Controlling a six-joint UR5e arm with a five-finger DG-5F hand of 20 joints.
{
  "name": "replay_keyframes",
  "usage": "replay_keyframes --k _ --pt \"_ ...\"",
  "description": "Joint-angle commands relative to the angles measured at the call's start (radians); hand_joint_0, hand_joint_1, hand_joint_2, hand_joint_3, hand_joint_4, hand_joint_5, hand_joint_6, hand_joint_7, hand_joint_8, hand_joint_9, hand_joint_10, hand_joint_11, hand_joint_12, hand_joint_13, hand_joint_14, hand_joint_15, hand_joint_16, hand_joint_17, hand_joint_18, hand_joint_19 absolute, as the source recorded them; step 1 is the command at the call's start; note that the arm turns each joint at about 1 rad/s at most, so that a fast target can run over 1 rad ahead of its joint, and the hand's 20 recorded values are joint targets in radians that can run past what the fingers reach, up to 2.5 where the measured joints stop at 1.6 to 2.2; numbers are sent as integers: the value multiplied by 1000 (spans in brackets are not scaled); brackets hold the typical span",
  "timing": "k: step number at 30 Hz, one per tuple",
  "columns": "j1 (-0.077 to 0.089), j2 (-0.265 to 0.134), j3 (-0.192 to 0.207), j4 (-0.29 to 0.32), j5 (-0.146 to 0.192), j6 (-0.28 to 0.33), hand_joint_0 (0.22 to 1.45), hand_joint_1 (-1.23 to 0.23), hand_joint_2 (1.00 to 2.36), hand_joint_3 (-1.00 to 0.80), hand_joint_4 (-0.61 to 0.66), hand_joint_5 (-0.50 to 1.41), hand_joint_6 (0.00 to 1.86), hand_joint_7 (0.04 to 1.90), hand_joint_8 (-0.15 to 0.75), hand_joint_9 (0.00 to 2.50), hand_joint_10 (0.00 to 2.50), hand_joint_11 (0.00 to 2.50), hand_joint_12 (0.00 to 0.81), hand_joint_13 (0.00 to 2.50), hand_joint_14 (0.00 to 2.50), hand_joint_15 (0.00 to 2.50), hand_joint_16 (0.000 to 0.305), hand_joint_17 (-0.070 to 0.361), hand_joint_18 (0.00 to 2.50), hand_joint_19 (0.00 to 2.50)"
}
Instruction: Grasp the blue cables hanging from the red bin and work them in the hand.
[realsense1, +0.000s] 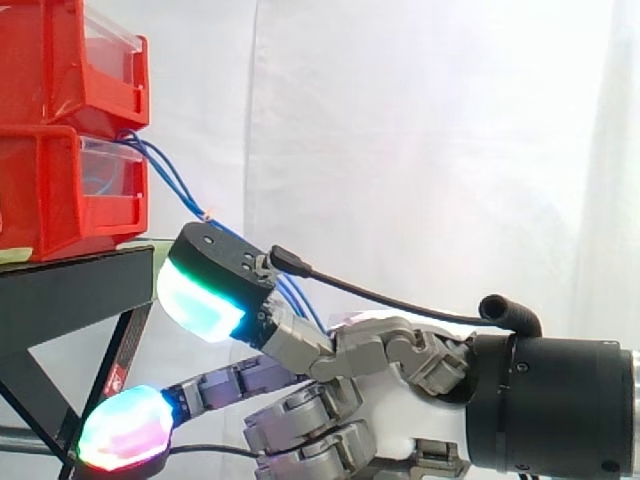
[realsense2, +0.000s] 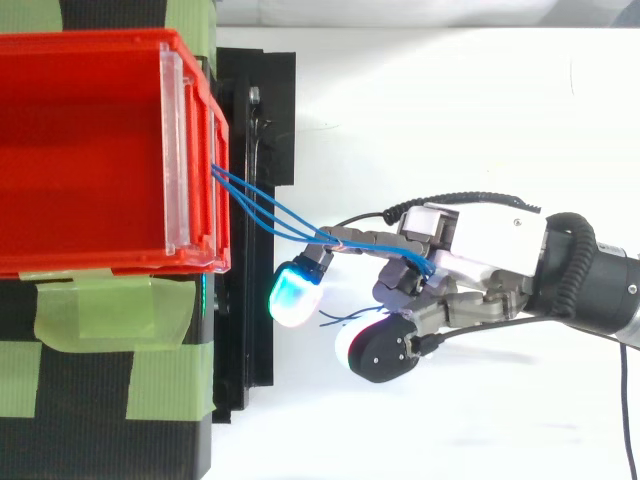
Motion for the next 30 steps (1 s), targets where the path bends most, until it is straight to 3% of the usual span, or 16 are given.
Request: replay_keyframes --k 1,30 --pt "0 0 5 -1 2 -1 739 -554 1000 -1000 275 107 114 1258 610 1547 2500 2500 708 2020 2500 1895 226 170 2433 676" --pt "0 0 3 -2 2 -1 759 -559 1000 -1000 270 123 88 1277 594 1537 2500 2500 706 1992 2500 1906 224 168 2395 661"
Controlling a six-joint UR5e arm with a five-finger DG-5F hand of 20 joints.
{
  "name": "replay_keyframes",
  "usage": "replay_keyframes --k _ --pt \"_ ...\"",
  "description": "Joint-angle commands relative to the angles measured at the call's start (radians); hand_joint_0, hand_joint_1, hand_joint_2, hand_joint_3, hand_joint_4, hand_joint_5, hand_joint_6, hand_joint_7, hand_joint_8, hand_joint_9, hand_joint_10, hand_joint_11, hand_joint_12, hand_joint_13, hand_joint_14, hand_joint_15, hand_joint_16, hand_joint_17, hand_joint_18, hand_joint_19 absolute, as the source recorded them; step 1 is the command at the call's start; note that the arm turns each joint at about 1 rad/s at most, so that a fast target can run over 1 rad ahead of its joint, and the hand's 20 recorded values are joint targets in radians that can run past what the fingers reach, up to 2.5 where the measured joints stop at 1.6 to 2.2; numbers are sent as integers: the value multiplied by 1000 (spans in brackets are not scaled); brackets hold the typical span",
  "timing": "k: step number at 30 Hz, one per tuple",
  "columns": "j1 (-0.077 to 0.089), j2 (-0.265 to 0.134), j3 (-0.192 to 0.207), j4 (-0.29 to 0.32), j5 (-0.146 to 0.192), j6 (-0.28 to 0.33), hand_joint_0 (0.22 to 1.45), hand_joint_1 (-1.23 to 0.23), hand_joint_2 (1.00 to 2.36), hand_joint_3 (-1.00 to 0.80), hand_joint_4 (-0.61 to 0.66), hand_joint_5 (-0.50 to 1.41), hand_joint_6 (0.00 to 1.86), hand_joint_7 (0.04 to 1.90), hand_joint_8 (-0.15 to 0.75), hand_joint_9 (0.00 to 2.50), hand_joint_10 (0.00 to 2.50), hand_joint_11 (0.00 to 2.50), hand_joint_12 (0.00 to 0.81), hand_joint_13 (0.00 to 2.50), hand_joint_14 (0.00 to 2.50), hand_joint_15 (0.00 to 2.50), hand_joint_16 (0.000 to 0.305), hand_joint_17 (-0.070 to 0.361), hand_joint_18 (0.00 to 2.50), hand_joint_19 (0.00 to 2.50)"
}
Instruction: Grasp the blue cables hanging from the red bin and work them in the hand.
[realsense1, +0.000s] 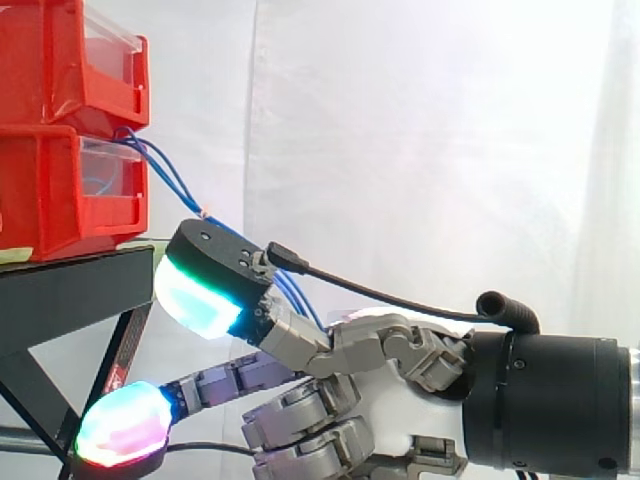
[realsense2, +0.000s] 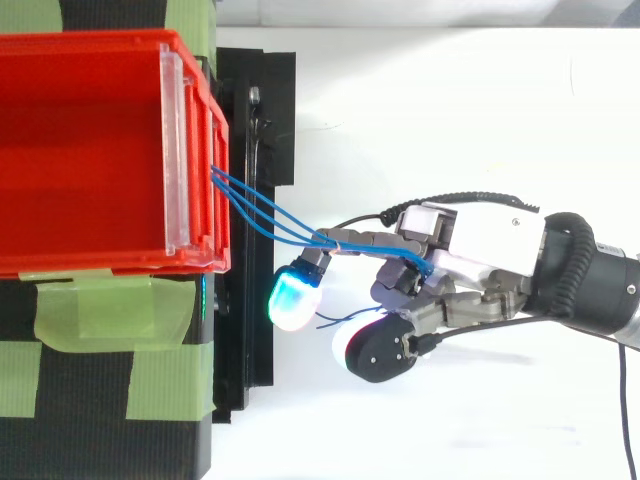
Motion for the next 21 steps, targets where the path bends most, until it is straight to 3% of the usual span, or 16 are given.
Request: replay_keyframes --k 1,21 --pt "0 0 1 1 0 0 759 -560 1000 -1000 275 123 87 1280 594 1536 2500 2500 707 1991 2500 1898 227 170 2396 657" --pt "0 0 1 0 0 0 761 -558 1000 -1000 267 132 39 1295 594 1527 2500 2500 697 1973 2500 1895 220 165 2371 663"
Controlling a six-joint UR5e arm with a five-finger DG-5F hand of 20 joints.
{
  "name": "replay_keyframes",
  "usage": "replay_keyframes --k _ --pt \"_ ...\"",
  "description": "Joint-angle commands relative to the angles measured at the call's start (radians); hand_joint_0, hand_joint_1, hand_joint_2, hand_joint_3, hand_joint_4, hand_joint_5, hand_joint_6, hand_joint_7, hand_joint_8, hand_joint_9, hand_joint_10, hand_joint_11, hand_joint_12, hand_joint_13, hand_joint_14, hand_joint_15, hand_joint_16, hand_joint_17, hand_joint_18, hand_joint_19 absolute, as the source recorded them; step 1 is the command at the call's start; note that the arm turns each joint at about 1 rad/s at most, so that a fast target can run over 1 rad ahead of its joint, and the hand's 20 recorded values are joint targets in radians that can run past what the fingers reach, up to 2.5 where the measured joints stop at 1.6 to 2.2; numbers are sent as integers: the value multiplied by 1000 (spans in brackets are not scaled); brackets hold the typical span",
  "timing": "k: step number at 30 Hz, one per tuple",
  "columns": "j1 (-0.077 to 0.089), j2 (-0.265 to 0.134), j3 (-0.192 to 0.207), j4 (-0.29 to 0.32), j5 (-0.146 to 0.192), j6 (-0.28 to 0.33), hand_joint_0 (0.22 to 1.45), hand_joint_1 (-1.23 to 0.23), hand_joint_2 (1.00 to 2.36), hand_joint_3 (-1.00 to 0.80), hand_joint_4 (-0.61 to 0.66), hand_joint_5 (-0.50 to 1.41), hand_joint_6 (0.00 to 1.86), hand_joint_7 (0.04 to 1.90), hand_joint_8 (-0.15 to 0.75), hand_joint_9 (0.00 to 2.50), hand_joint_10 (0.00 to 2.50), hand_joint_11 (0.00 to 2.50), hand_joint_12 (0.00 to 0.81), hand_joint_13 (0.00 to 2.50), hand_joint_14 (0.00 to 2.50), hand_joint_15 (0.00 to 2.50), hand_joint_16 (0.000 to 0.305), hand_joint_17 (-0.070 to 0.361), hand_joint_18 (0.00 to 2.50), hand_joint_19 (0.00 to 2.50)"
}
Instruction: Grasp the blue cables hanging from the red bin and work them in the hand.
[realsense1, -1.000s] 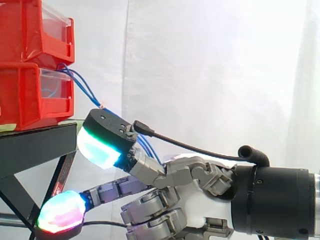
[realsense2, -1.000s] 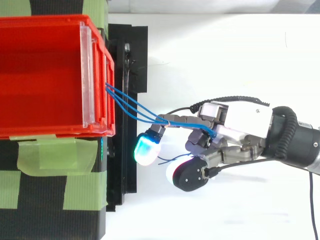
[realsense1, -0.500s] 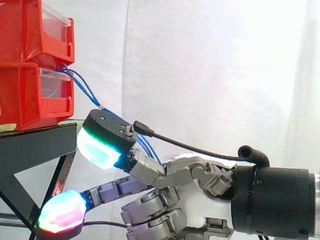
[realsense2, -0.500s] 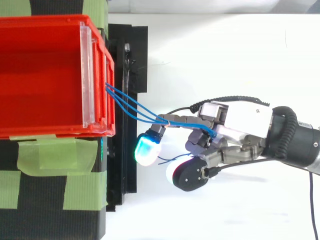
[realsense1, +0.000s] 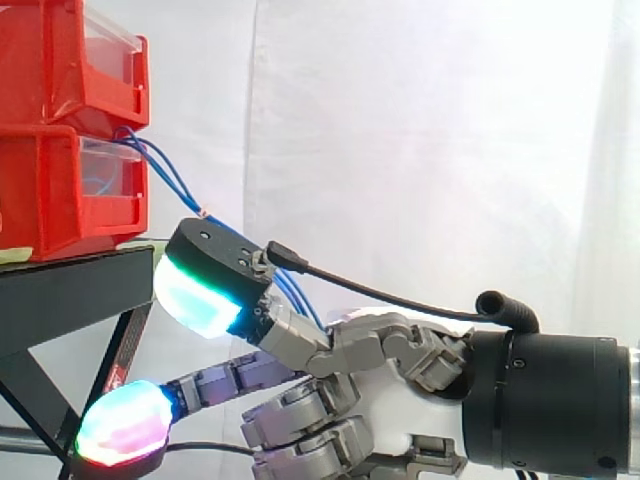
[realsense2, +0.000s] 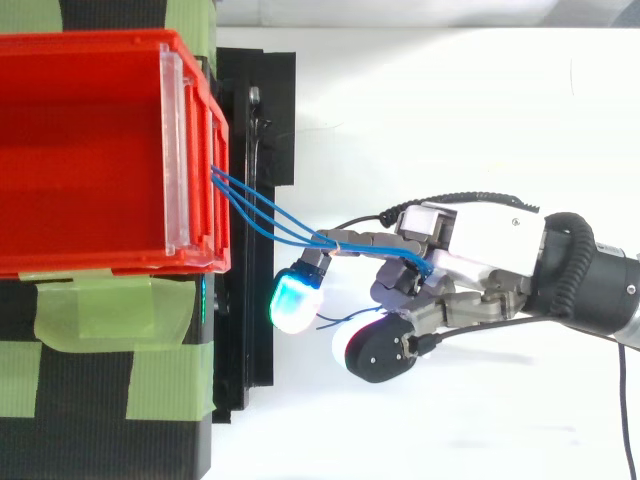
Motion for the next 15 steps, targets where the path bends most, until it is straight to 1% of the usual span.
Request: replay_keyframes --k 1,5,6,7,10,12,15 --pt "0 0 0 -1 0 0 760 -559 1000 -1000 267 131 38 1296 596 1529 2500 2500 697 1973 2500 1894 220 165 2370 663" --pt "0 0 0 -1 0 0 761 -557 1000 -1000 272 133 33 1294 592 1529 2500 2500 694 1970 2500 1921 219 164 2367 663" --pt "0 0 0 -1 0 0 761 -557 1000 -1000 269 133 32 1296 582 1525 2500 2500 692 1967 2500 1895 219 164 2367 662" --pt "0 0 0 -1 0 0 761 -557 1000 -1000 270 134 30 1296 595 1530 2500 2500 691 1967 2500 1901 219 164 2366 662" --pt "0 0 0 -1 0 0 761 -557 1000 -1000 268 135 25 1298 592 1533 2500 2500 692 1968 2500 1902 221 166 2368 668" --pt "0 0 0 -1 0 0 761 -557 1000 -1000 268 135 24 1300 583 1530 2500 2500 691 1967 2500 1903 218 163 2364 672" --pt "0 0 0 1 0 0 761 -556 1000 -1000 274 135 22 1300 596 1537 2500 2500 691 1967 2500 1903 217 162 2361 660"
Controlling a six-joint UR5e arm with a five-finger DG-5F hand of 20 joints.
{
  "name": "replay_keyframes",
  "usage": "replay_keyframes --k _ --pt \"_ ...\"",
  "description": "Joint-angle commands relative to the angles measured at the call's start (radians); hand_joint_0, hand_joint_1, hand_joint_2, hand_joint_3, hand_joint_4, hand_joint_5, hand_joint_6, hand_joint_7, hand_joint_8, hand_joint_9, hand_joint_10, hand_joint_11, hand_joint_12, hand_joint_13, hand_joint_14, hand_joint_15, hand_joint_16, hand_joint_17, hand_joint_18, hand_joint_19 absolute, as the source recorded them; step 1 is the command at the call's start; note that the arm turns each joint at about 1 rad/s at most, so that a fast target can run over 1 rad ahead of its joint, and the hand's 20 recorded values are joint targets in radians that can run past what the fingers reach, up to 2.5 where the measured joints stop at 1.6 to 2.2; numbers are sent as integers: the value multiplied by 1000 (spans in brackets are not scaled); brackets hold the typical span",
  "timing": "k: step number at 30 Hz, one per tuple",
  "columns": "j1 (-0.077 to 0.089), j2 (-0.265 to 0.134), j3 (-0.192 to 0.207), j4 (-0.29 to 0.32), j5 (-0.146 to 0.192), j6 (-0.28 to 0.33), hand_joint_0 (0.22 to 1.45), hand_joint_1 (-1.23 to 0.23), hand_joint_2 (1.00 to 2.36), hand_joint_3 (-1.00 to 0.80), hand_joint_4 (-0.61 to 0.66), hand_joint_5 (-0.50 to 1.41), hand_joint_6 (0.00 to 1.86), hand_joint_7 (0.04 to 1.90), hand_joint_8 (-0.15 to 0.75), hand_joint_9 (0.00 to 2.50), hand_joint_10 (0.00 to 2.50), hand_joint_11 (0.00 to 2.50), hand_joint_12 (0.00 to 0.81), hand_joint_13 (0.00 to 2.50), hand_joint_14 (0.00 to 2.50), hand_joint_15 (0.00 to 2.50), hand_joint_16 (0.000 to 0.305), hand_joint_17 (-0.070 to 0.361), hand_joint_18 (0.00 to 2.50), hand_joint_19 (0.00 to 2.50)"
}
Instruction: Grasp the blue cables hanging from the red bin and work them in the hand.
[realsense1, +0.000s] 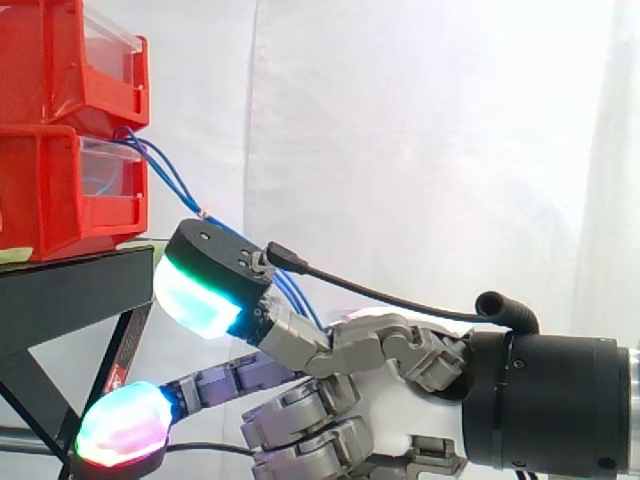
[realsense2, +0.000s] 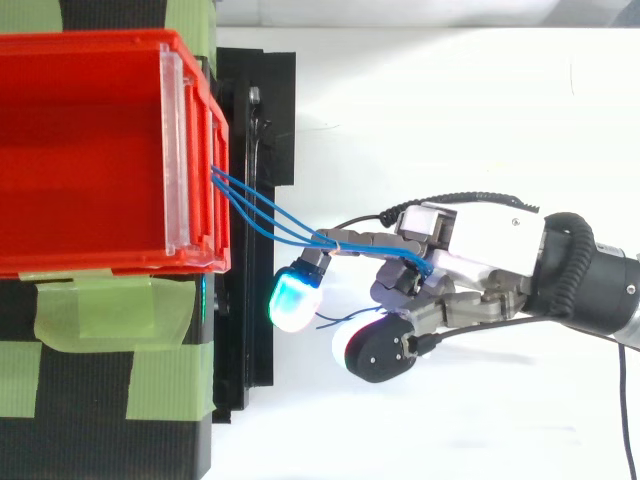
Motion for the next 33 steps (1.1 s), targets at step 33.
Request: replay_keyframes --k 33 --pt "0 0 0 -1 0 0 763 -555 1000 -1000 271 139 3 1305 588 1534 2500 2500 683 1952 2500 1900 214 160 2344 666"
